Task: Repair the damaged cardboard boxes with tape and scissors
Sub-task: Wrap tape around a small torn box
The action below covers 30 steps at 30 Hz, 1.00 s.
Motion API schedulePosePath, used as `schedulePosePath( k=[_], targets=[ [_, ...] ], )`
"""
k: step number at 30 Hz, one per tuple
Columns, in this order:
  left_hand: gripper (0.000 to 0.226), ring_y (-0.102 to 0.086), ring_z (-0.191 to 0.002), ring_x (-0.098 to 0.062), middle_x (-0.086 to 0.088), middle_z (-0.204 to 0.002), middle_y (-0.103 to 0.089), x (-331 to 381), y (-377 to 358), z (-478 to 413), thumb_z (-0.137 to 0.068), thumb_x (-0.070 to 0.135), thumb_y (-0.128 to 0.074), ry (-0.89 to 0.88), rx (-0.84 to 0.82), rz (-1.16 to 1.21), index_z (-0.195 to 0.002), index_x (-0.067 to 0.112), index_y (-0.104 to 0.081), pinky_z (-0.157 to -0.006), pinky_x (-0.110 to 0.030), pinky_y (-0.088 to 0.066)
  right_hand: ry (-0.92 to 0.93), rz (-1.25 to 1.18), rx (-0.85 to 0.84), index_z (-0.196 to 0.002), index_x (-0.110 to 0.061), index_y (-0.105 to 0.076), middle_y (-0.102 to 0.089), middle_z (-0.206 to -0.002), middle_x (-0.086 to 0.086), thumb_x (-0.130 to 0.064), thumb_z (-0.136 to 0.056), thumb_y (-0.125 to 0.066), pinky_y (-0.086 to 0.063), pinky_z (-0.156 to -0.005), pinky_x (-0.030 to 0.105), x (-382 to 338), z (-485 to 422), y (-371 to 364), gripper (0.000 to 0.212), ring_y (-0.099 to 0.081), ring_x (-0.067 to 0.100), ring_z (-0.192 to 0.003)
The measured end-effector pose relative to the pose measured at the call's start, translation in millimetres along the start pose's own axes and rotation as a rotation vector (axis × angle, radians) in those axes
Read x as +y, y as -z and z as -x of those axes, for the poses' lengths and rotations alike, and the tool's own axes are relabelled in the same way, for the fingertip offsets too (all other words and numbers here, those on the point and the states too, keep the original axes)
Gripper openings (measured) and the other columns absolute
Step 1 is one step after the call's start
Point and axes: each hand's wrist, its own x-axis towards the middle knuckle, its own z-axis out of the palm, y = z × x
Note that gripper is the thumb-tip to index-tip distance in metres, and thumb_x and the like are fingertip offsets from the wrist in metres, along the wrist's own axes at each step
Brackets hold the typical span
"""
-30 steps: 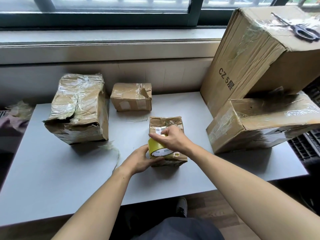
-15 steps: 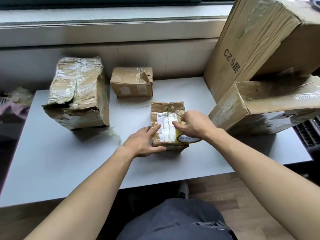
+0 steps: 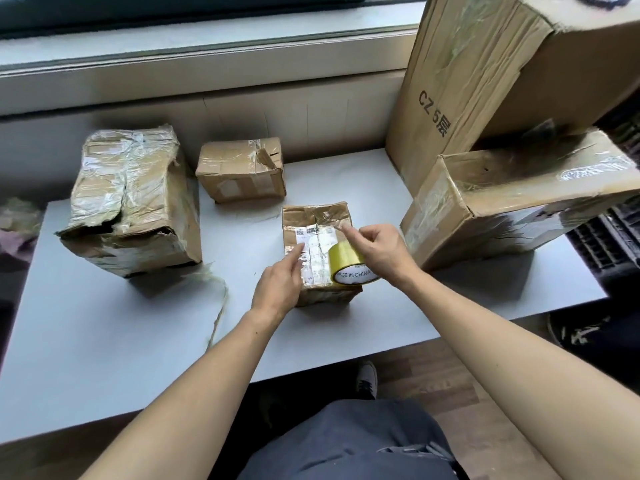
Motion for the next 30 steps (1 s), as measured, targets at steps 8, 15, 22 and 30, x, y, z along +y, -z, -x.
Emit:
schedulePosePath(
  k=[8, 15, 22, 30],
  targets=[
    [0.038, -0.056, -0.122, -0.025, -0.001, -0.134, -0.063, -26.4, 29.2, -27.3, -0.102, 0.024, -0.045, 0.111, 0.012, 0.012, -0.137, 0.037, -0.056, -0.097, -0.029, -0.043, -0.133, -0.122, -0.352, -0.052, -0.017, -0.056, -0.067, -0.075, -0.001, -0.060, -0.093, -0.058, -0.034, -0.060, 0.028, -14.1, -5.0, -11.8, 0.059, -0.062, 0.013, -0.069],
    [0.025, -0.041, -0.133, -0.034, -0.012, -0.149, -0.040, -2.6, 36.9, -53.5, -0.096, 0.013, -0.049, -0.172, 0.132, -0.267, -0.119, 0.016, -0.060, -0.103, -0.046, -0.042, -0.112, -0.255, -0.408, -0.066, -0.001, -0.060, -0.056, -0.077, 0.002, -0.065, -0.086, -0.062, -0.037, -0.066, 0.031, -16.0, -7.1, -30.8, 0.067, -0.047, 0.014, -0.069],
    [0.052, -0.007, -0.152, -0.017, -0.003, -0.165, -0.013, -13.1, 11.0, -49.9, -0.107, 0.035, -0.033, -0.198, 0.042, -0.290, -0.154, 0.015, -0.030, -0.122, -0.028, 0.000, -0.205, -0.357, -0.155, -0.047, -0.023, -0.029, -0.023, -0.050, -0.008, -0.052, -0.092, -0.063, -0.019, -0.044, 0.020, -6.5, 3.1, -40.3, 0.063, -0.022, 0.009, -0.045],
    [0.055, -0.007, -0.152, -0.015, -0.002, -0.165, -0.011, -18.4, 7.9, -50.2, -0.107, 0.034, -0.031, -0.215, 0.059, -0.310, -0.156, 0.012, -0.021, -0.122, -0.027, 0.004, -0.098, 0.001, -0.079, -0.042, -0.018, -0.030, -0.023, -0.043, -0.007, -0.048, -0.091, -0.066, -0.020, -0.044, 0.025, -28.3, -10.3, -22.0, 0.068, -0.021, 0.010, -0.042]
  ],
)
